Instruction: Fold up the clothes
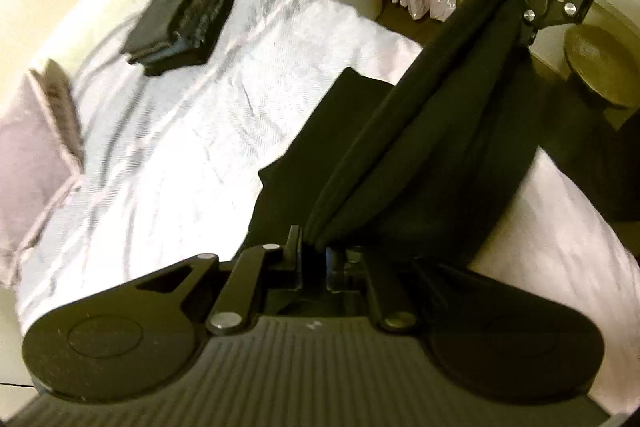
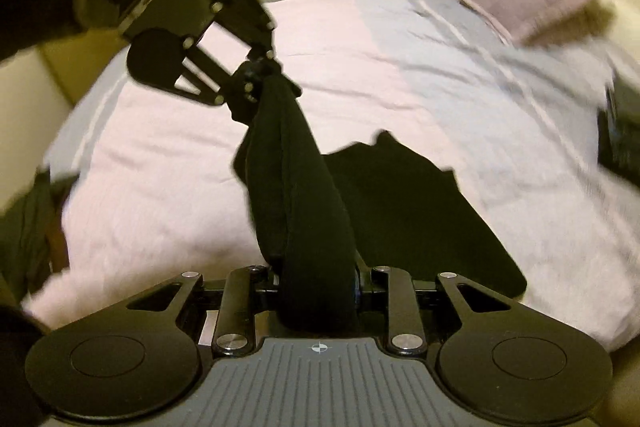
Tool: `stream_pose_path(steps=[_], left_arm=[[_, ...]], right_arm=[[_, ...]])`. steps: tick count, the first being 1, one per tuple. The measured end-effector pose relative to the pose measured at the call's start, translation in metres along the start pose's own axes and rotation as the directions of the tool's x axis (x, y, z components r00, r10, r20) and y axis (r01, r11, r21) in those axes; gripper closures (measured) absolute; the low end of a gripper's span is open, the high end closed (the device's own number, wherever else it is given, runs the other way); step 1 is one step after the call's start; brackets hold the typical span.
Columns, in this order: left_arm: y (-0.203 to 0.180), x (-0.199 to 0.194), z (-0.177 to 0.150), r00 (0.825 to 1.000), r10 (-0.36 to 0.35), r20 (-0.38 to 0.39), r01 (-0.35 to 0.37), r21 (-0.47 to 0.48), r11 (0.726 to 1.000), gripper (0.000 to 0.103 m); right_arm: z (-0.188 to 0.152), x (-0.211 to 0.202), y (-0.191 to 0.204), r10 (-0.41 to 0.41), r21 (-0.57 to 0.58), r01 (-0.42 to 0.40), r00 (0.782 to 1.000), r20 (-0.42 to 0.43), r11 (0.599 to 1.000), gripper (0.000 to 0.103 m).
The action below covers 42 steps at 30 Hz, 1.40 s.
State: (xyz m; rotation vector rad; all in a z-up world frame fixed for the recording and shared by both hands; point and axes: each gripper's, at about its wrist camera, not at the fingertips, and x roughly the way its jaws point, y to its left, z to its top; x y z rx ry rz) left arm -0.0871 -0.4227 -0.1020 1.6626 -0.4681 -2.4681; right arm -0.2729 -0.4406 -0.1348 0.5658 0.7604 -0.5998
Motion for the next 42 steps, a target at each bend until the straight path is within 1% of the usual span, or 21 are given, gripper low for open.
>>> stream_pose_path(steps=[3,7,11,14,16,17,19,21,22,24,26,28,30,32,33,34,35,36,37,40,42], left_arm=[[0.028,0.055,0.022,0.997,-0.070,-0.039,0.070,-0.002,0.998,0.094],[0.054,0.121,0.036,0.984,-0.157,-0.085,0.154,-0.039,0.987,0.094],[0.074,0.173,0.037,0.969,-0.218,-0.111,0.209,-0.092,0.974,0.092],[0.087,0.203,0.031,0.962,-0.246,-0.118,0.227,-0.155,0.961,0.084],[0.098,0.212,0.026,0.965,-0.239,-0.106,0.214,-0.207,0.955,0.070],[0.105,0.213,0.023,0.968,-0.234,-0.093,0.207,-0.235,0.950,0.069],[0.120,0.201,0.013,0.971,-0.234,-0.047,0.209,-0.302,0.930,0.070],[0.136,0.186,-0.001,0.979,-0.203,-0.034,0.177,-0.367,0.913,0.067],[0.142,0.179,-0.010,0.980,-0.194,-0.033,0.165,-0.399,0.902,0.066],[0.152,0.160,-0.034,0.983,-0.184,-0.025,0.148,-0.491,0.858,0.066],[0.155,0.148,-0.058,0.980,-0.199,-0.009,0.156,-0.587,0.795,0.065],[0.150,0.147,-0.076,0.976,-0.219,-0.001,0.164,-0.661,0.733,0.063],[0.143,0.154,-0.087,0.971,-0.237,0.007,0.173,-0.705,0.688,0.063],[0.138,0.163,-0.093,0.969,-0.248,0.020,0.179,-0.748,0.640,0.063],[0.137,0.169,-0.095,0.967,-0.254,0.033,0.188,-0.768,0.612,0.063],[0.136,0.174,-0.096,0.966,-0.256,0.039,0.189,-0.779,0.598,0.065],[0.135,0.180,-0.095,0.968,-0.249,0.025,0.174,-0.781,0.600,0.067],[0.134,0.187,-0.093,0.970,-0.242,0.012,0.159,-0.782,0.602,0.071],[0.133,0.192,-0.091,0.972,-0.235,0.000,0.147,-0.781,0.607,0.073],[0.132,0.203,-0.083,0.975,-0.222,-0.022,0.131,-0.747,0.652,0.075],[0.133,0.212,-0.080,0.976,-0.216,-0.035,0.120,-0.739,0.663,0.075]], right_arm=[[-0.006,0.015,-0.069,0.073,0.160,-0.071,0.997,-0.005,0.984,0.076],[-0.018,0.037,-0.146,0.162,0.356,-0.150,0.987,-0.004,0.922,0.076],[-0.032,0.060,-0.196,0.206,0.478,-0.185,0.978,0.009,0.859,0.076],[-0.040,0.085,-0.227,0.220,0.554,-0.185,0.976,0.003,0.812,0.075],[-0.048,0.094,-0.239,0.207,0.597,-0.161,0.978,-0.008,0.786,0.072],[-0.052,0.096,-0.244,0.198,0.618,-0.152,0.980,-0.006,0.771,0.069],[-0.060,0.092,-0.251,0.178,0.664,-0.144,0.984,0.017,0.733,0.064],[-0.065,0.083,-0.252,0.145,0.698,-0.136,0.988,0.048,0.703,0.051],[-0.067,0.077,-0.251,0.123,0.714,-0.129,0.991,0.061,0.688,0.047],[-0.072,0.063,-0.245,0.074,0.749,-0.111,0.994,0.082,0.654,0.038],[-0.078,0.054,-0.238,0.041,0.780,-0.104,0.994,0.100,0.618,0.037],[-0.082,0.051,-0.231,0.017,0.804,-0.104,0.993,0.116,0.586,0.037],[-0.086,0.051,-0.226,-0.005,0.826,-0.106,0.991,0.131,0.554,0.037],[-0.090,0.057,-0.227,-0.023,0.856,-0.119,0.988,0.151,0.503,0.037],[-0.092,0.061,-0.228,-0.031,0.872,-0.128,0.986,0.161,0.473,0.045],[-0.093,0.066,-0.229,-0.038,0.883,-0.132,0.985,0.166,0.450,0.059],[-0.092,0.071,-0.231,-0.045,0.891,-0.123,0.986,0.159,0.437,0.066],[-0.091,0.074,-0.233,-0.053,0.899,-0.107,0.988,0.143,0.426,0.070],[-0.089,0.075,-0.235,-0.059,0.901,-0.097,0.989,0.135,0.423,0.071],[-0.082,0.071,-0.240,-0.073,0.887,-0.086,0.988,0.133,0.454,0.073],[-0.082,0.076,-0.245,-0.070,0.883,-0.063,0.992,0.107,0.464,0.073]])
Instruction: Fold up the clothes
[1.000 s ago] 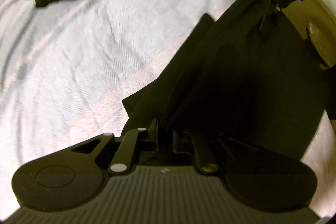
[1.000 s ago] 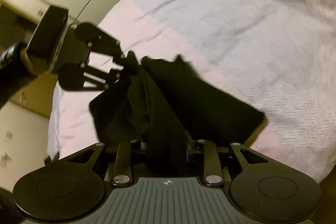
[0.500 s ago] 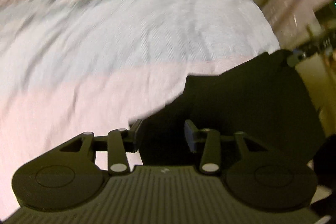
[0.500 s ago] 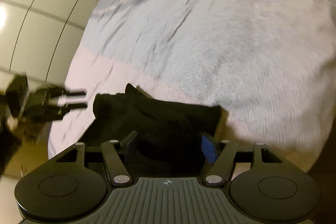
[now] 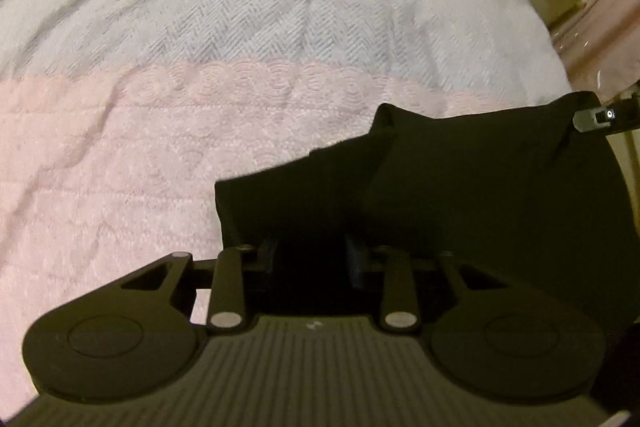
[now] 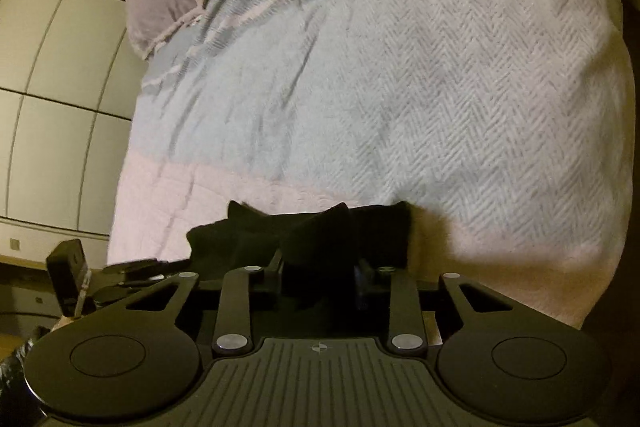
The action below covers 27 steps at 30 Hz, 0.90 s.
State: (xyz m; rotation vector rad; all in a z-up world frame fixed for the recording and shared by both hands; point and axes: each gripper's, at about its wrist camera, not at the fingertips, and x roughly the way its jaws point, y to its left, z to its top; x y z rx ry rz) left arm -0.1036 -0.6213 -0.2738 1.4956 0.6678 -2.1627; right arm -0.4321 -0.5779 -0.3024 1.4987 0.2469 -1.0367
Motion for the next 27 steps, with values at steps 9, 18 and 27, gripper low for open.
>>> stream_pose_path(steps=[9,18,27], left_arm=[[0.008,-0.006,0.000,1.000,-0.002,0.004,0.002,-0.021,1.000,0.075],[0.000,-0.059,-0.007,0.991,-0.063,0.119,0.070,-0.061,0.996,0.076],[-0.031,0.005,0.005,0.998,-0.009,0.055,0.006,0.053,0.999,0.094]], right_arm=[[0.001,-0.001,-0.006,-0.032,-0.022,0.032,0.999,-0.009,0.999,0.054],[-0.027,-0.041,0.011,-0.040,-0.028,0.041,0.999,0.033,0.999,0.043],[-0.037,-0.009,0.012,-0.056,-0.037,0.055,0.998,-0.005,0.998,0.082]])
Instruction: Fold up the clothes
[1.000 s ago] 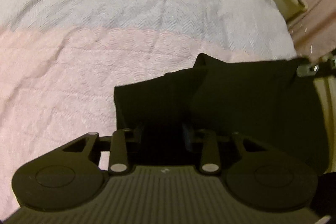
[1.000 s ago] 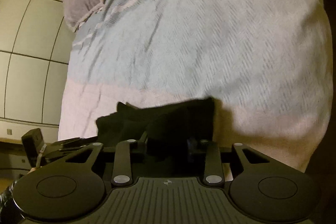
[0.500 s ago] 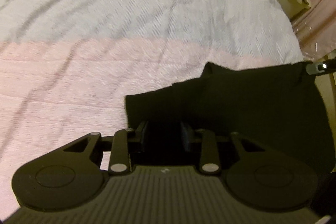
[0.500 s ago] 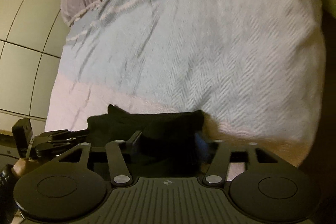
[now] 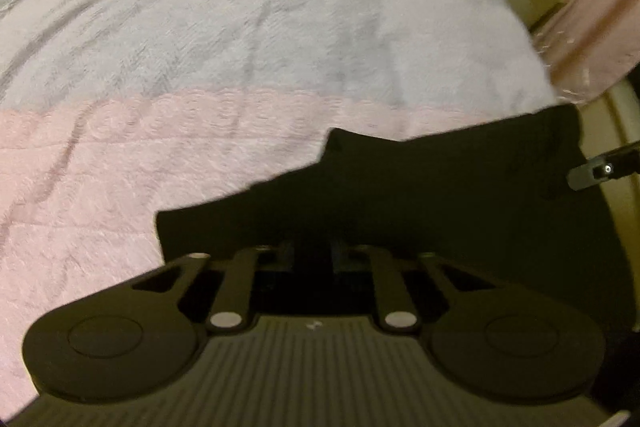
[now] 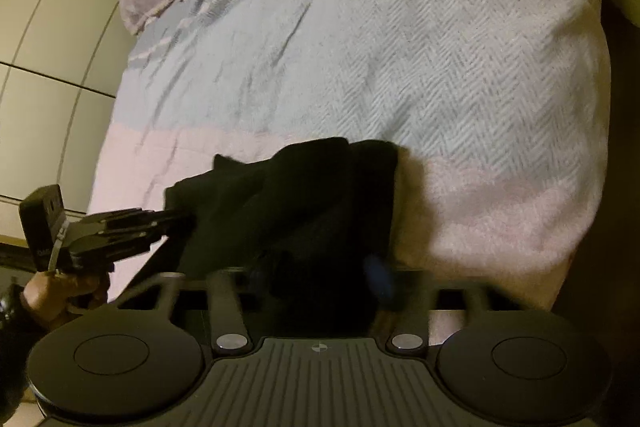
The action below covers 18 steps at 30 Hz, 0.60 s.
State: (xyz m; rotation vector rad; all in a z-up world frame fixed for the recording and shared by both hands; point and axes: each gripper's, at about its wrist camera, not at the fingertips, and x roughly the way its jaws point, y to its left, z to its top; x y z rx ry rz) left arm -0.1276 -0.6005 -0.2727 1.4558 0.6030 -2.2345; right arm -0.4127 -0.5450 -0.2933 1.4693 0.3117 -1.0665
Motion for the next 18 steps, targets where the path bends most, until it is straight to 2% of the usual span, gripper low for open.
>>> stream_pose_path(steps=[2,5,9,12,15,17,18], left_arm=[[0.003,0.008,0.003,1.000,0.020,-0.004,-0.019,0.014,1.000,0.095],[0.008,0.014,0.003,1.000,0.008,-0.016,-0.007,0.021,1.000,0.096],[0.012,0.016,0.005,1.000,-0.010,-0.024,0.011,0.006,1.000,0.095],[0.011,0.009,0.008,1.000,-0.014,-0.023,0.014,-0.004,1.000,0.095],[0.011,-0.007,0.006,1.000,0.009,-0.002,-0.009,0.000,1.000,0.096],[0.011,-0.024,0.001,0.998,0.062,0.025,-0.063,0.012,0.998,0.096],[0.013,-0.036,-0.005,0.995,0.087,0.048,-0.088,0.010,0.996,0.094]], right_arm=[[0.008,0.006,-0.004,-0.005,-0.004,0.005,1.000,-0.002,1.000,0.083],[0.017,0.014,-0.015,-0.010,-0.003,0.009,1.000,-0.010,1.000,0.083],[0.015,0.010,-0.036,0.001,0.076,0.000,1.000,-0.007,0.997,0.083],[0.014,0.002,-0.034,-0.016,0.089,0.017,1.000,-0.006,0.996,0.082],[0.014,-0.010,-0.020,-0.050,0.033,0.050,0.999,0.001,0.998,0.082],[0.013,-0.020,-0.006,-0.071,-0.033,0.071,0.997,0.011,0.997,0.080],[0.011,-0.026,0.002,-0.085,-0.072,0.087,0.996,0.025,0.994,0.076]])
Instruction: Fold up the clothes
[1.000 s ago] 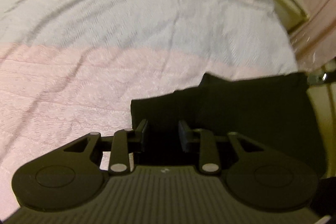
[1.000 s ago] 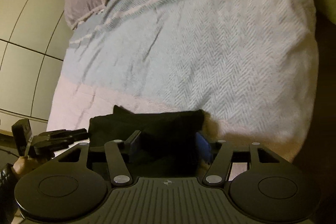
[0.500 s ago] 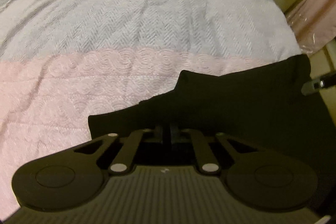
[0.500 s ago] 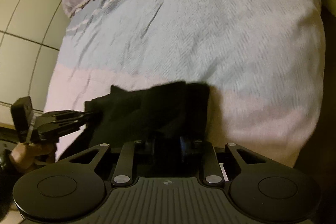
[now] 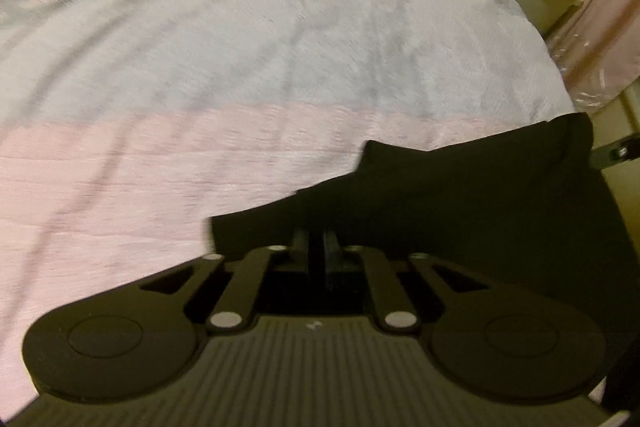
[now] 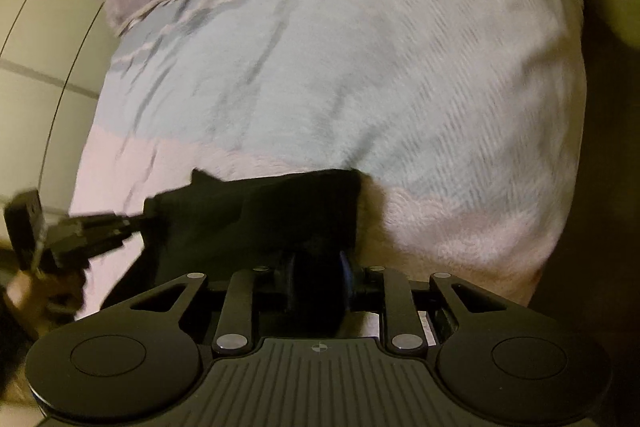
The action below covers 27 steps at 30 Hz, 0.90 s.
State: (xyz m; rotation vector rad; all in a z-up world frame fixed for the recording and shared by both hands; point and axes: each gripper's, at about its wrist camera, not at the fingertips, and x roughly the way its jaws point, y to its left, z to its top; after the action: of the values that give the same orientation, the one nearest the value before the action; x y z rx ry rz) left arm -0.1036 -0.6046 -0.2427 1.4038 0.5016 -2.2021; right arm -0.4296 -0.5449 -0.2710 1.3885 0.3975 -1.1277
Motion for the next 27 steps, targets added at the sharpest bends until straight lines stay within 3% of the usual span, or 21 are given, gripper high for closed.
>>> stream_pose_path(steps=[4,8,13,15,18,23,27], left_arm=[[0.007,-0.047,-0.026,0.997,0.042,0.063,-0.042,0.000,0.999,0.093],[0.000,-0.082,-0.067,0.997,0.045,0.060,-0.047,0.020,0.999,0.093],[-0.014,-0.106,-0.119,0.994,0.074,0.081,-0.073,-0.016,0.997,0.093],[-0.015,-0.103,-0.131,0.995,0.072,0.074,-0.068,-0.048,0.997,0.091],[-0.020,-0.087,-0.143,0.993,0.108,0.044,-0.108,-0.001,0.994,0.088],[-0.010,-0.041,-0.153,0.995,0.097,0.011,-0.097,0.004,0.995,0.086],[-0.002,-0.036,-0.157,0.996,0.080,0.028,-0.079,-0.018,0.997,0.084]], right_arm=[[-0.018,-0.017,0.035,-0.003,-0.161,0.007,1.000,0.022,0.987,0.068],[-0.050,-0.009,0.070,0.023,-0.302,-0.034,0.999,-0.041,0.953,0.065],[-0.082,0.007,0.092,0.055,-0.371,-0.088,0.994,-0.099,0.925,0.064],[-0.089,0.012,0.098,0.062,-0.383,-0.099,0.992,-0.107,0.918,0.064],[-0.096,0.017,0.104,0.055,-0.428,-0.098,0.992,-0.112,0.899,0.064],[-0.108,0.035,0.103,0.007,-0.521,-0.066,0.993,-0.114,0.851,0.064],[-0.114,0.036,0.103,-0.039,-0.527,-0.012,0.996,-0.085,0.850,0.064]])
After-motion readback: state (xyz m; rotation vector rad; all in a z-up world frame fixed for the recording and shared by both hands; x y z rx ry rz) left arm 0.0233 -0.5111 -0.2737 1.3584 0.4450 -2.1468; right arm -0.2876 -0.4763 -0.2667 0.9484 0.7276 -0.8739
